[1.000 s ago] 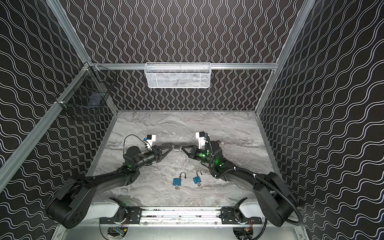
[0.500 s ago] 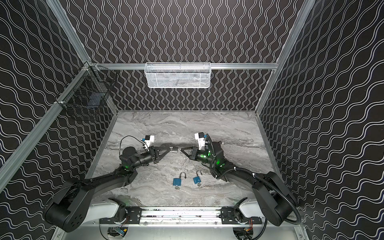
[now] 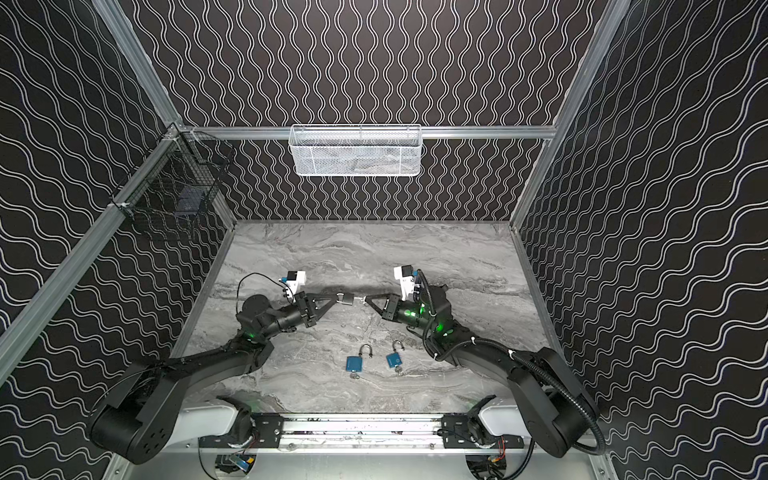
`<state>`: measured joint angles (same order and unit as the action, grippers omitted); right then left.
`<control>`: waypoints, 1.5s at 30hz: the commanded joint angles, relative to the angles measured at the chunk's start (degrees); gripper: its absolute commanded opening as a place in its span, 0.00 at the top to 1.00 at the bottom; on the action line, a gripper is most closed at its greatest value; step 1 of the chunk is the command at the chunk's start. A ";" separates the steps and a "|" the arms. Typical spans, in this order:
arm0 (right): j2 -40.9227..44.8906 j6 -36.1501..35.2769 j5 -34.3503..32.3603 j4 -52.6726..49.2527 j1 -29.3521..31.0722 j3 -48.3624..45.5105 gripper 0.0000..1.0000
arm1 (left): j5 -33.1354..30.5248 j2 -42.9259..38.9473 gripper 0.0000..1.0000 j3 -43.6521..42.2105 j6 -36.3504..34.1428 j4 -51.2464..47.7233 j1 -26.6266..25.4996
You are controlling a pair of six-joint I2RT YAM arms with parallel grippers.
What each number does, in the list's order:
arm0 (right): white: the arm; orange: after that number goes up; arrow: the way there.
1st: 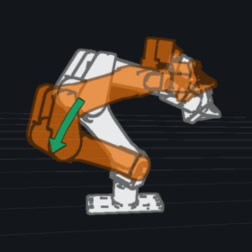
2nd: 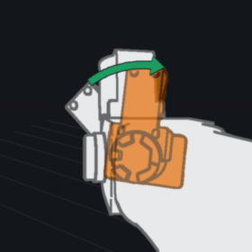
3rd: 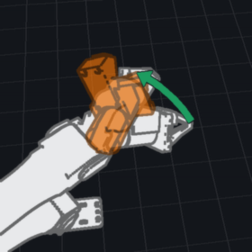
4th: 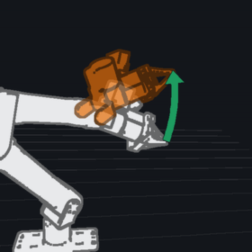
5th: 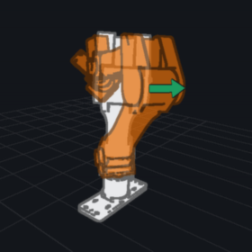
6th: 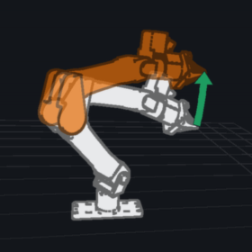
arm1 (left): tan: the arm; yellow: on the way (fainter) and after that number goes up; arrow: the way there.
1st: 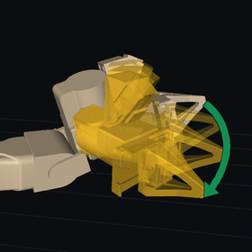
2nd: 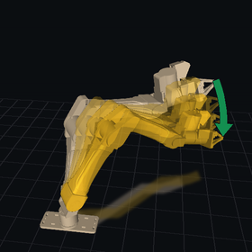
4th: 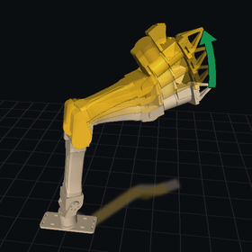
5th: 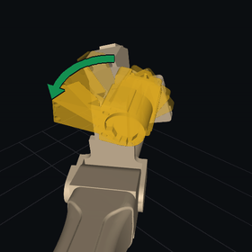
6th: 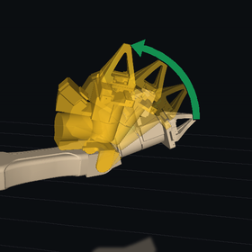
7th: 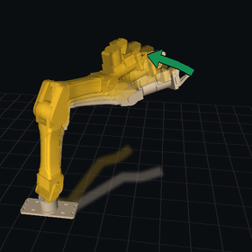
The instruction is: Lock with the key
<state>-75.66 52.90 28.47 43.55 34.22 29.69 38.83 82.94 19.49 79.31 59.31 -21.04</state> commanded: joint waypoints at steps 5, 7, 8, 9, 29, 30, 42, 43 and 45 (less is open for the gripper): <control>2.20 -1.68 -3.11 -1.71 -0.10 -1.14 1.00 | -1.23 -0.19 1.00 0.41 0.56 2.17 0.38; 3.33 -2.17 -3.87 -3.46 -0.38 -1.22 1.00 | -0.89 -0.45 1.00 0.72 -0.28 0.39 0.39; 3.90 -2.13 -3.86 -3.95 -0.96 -1.34 1.00 | -0.81 -0.36 1.00 0.89 -0.54 -0.11 0.38; 4.47 -1.95 -4.01 -4.93 -1.56 -1.45 1.00 | -0.58 -0.22 1.00 1.06 -0.80 -0.53 0.39; 14.81 -6.91 4.67 -26.13 -28.53 -6.67 1.00 | 9.76 25.42 1.00 37.81 -35.93 -54.35 -4.24; 14.73 -7.53 5.27 -26.93 -29.36 -6.58 1.00 | 10.27 28.10 1.00 40.42 -38.07 -57.00 -4.62; 13.05 -13.96 10.63 -33.55 -36.20 -5.79 1.00 | 13.14 52.35 1.00 75.04 -59.25 -86.23 -5.67; 12.73 -14.67 10.79 -34.15 -36.47 -5.47 1.00 | 13.22 54.04 1.00 77.54 -59.58 -87.41 -5.65; 12.10 -15.33 10.98 -34.52 -36.76 -5.02 1.00 | 14.34 57.14 1.00 81.64 -60.76 -89.95 -5.76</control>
<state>-62.98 40.25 38.26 10.76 -2.22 23.79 51.00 137.62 97.36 23.53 -24.12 -26.79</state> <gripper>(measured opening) 0.049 0.063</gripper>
